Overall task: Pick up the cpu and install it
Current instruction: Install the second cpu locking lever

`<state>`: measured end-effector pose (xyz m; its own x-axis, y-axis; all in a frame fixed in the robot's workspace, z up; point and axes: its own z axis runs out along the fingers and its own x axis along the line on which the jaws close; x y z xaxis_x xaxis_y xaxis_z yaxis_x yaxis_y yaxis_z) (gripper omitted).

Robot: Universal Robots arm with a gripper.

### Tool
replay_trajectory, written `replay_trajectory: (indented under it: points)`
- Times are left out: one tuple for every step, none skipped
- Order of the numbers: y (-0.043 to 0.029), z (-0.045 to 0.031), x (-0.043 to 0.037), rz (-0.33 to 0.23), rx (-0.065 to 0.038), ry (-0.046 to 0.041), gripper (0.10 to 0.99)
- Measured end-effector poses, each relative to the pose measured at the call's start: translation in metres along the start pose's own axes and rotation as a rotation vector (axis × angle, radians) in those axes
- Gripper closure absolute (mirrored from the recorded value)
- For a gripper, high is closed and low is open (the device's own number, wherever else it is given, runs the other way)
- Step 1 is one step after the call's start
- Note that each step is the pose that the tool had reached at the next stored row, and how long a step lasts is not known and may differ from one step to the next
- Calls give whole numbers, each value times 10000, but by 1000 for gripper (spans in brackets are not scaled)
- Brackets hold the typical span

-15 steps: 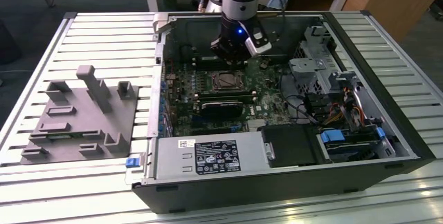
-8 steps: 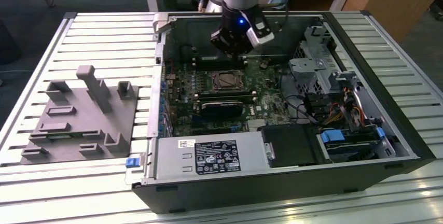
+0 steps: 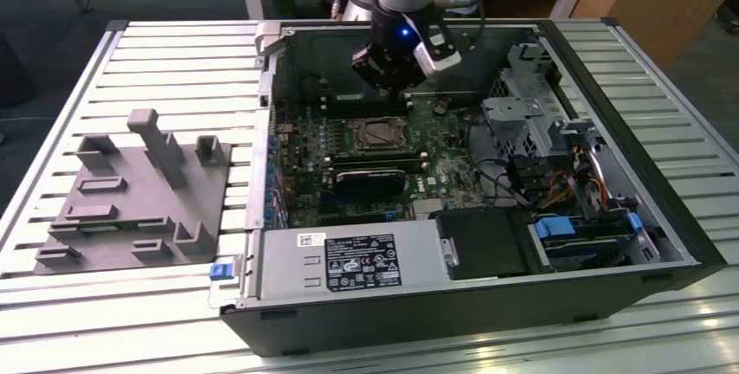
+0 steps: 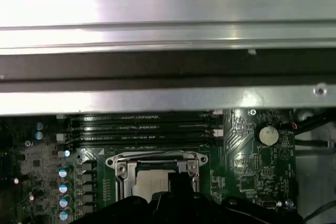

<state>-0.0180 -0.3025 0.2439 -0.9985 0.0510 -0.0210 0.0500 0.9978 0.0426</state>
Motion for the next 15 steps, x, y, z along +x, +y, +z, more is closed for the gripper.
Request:
replay_trajectory:
  points:
    - [-27, -1, -1, 0, 1, 1, 980]
    - [-58, -2, -3, 0, 0, 0, 980]
    - [-89, -3, -5, 0, -1, 0, 980]
    - [-121, -4, -6, -1, 1, 1, 980]
    - [-148, -3, -8, -1, 1, 1, 980]
    - [-167, -1, -8, 0, 0, 2, 980]
    - [-184, 1, -9, 0, 1, 3, 980]
    - [-201, 3, -10, -1, 2, 5, 980]
    - [-218, 7, -11, 0, 1, 6, 980]
    - [-236, 10, -11, 0, 0, 5, 980]
    - [-260, 14, -13, 1, 0, 5, 980]
    - [-285, 16, -14, 0, 2, 6, 980]
    - [-311, 19, -15, 0, 1, 6, 980]
    - [-339, 22, -17, 0, 0, 5, 980]
    - [-365, 24, -18, 0, 2, 7, 980]
